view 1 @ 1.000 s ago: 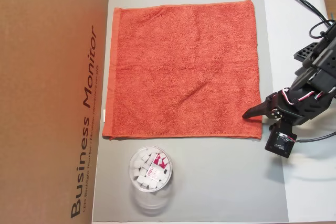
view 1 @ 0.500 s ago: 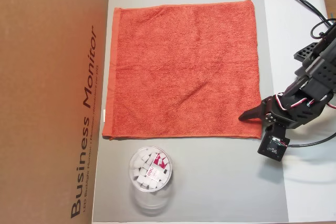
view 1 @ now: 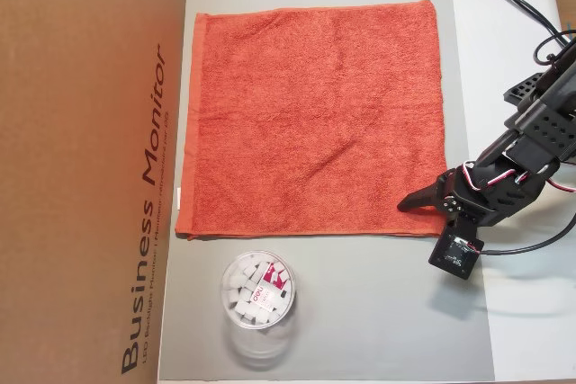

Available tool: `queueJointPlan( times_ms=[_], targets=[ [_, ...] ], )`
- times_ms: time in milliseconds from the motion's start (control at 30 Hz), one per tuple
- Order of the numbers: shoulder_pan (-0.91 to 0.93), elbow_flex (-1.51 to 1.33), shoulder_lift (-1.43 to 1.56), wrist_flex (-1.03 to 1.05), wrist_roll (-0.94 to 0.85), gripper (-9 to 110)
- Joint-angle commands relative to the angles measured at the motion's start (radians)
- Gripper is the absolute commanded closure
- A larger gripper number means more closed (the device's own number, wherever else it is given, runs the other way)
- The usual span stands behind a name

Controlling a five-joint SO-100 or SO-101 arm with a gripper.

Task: Fold the blanket.

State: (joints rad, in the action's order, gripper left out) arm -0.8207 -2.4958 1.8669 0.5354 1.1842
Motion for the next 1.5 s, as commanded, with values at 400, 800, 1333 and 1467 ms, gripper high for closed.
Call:
queueJointPlan(
  times_ms=[400,800,1333,1467],
  targets=[
    [0.078,0.017,0.006,0.0,-0.012,100],
    [0.067,-0.04,0.106,0.006,0.003,102],
    [0.064,-0.196,0.36,0.006,0.003,102],
    [0.064,-0.184,0.402,0.006,0.005,102]
  ],
)
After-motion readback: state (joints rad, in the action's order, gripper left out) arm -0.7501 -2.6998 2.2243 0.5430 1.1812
